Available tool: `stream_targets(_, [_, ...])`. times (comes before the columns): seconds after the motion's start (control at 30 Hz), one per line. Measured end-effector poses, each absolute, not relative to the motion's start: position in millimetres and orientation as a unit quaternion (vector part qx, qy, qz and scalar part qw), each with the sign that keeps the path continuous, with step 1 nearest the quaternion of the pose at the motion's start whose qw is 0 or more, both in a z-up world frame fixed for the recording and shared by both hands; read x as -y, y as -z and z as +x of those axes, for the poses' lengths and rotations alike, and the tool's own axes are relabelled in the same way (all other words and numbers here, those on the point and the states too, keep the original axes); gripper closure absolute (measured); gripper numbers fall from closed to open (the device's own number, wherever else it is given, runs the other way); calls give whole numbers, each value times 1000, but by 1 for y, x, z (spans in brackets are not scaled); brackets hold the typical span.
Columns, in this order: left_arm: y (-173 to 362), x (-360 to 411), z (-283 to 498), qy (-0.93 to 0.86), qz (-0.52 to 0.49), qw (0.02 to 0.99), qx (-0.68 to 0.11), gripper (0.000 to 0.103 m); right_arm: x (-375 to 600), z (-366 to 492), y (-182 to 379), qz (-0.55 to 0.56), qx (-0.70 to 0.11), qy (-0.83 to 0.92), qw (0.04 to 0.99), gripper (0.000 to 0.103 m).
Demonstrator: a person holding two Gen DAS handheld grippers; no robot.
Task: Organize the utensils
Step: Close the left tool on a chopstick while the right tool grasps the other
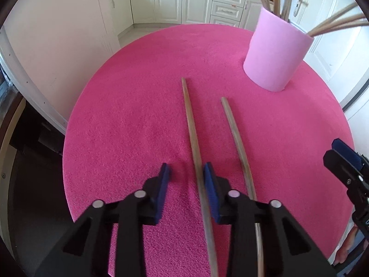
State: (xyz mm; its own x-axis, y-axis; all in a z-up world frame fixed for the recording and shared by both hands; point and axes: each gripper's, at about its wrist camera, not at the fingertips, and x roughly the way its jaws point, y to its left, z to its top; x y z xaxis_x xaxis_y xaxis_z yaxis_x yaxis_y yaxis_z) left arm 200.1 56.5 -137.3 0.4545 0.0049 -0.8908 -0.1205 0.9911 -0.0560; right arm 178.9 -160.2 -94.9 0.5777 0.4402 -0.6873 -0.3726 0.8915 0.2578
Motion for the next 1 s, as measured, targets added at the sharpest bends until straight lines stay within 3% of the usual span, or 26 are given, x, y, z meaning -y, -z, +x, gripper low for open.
stream_targets(0.07, [137,-68,198,-34,-80,851,-518,91,149,180,95,33,-414,-232,879,48])
stream_targets(0.4, [138,-97,178,5,-153,857,-492,96,79,186,102,-8,-488,-261,833,48])
stream_targets(0.53, [138,-101,175,12,-155,859,-488,96,57,188,107,-43,-512,-254,820,69])
stream_targets(0.7, [139,-102,171,18,-157,860,-485,96,45,187,110,-79,-522,-244,813,74])
stream_targets(0.83, [138,-101,169,17,-152,861,-484,96,47,189,109,-99,-521,-242,813,91])
stream_targets(1.0, [138,-99,169,20,-156,858,-489,96,62,186,107,-74,-512,-267,813,97])
